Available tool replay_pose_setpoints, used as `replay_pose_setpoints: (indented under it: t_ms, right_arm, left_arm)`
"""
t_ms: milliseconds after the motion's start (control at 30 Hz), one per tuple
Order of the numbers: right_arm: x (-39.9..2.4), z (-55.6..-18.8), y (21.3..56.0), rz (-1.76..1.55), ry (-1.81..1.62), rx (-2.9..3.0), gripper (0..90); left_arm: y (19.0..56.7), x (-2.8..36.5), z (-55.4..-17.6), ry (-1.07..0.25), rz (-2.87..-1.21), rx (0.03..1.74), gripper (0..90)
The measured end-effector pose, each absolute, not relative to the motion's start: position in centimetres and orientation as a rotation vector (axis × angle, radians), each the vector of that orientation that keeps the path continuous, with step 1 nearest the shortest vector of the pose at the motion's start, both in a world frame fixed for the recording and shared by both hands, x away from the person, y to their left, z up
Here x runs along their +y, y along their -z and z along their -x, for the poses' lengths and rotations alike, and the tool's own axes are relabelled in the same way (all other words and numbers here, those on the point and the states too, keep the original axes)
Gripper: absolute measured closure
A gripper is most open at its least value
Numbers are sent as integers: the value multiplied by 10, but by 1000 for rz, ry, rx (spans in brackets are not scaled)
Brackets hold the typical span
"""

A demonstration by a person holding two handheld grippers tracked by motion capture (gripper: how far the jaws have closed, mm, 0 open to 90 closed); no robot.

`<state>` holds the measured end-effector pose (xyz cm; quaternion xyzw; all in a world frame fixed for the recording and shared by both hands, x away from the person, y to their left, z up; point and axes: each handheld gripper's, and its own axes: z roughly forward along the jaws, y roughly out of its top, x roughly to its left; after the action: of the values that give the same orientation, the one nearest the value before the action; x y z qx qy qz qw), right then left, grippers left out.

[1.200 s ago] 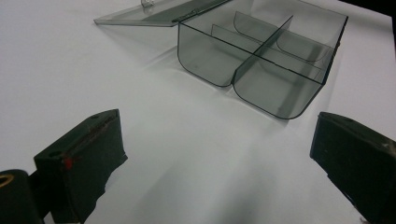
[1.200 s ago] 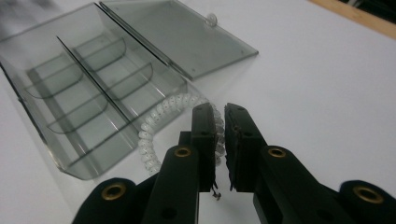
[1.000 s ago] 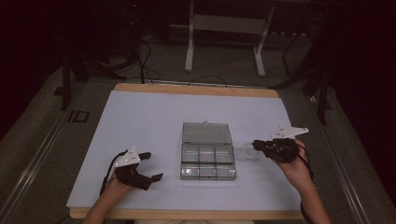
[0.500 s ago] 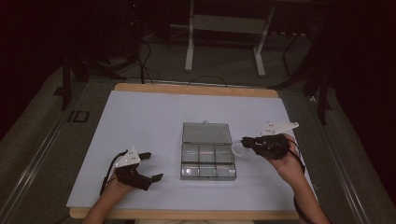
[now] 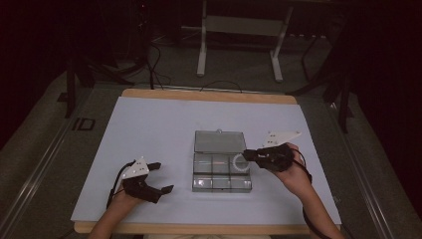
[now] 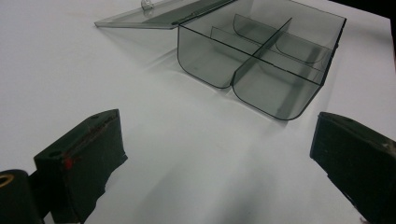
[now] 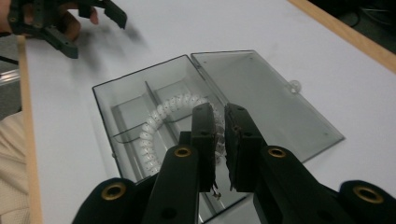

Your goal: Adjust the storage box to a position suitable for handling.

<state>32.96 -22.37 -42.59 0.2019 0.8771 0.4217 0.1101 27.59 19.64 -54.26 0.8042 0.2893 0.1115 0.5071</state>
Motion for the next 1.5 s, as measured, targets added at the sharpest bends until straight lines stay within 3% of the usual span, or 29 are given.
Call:
replay_pose_setpoints:
  t_ms: [933, 1500]
  right_arm:
    - [-225, -333, 482, -638, -1157, 2713, 828]
    - [-221, -330, 497, -633, -1056, 2756, 827]
  left_arm:
    - [543, 197, -276, -265, -1938, 699, 31]
    - [543, 196, -276, -265, -1939, 698, 31]
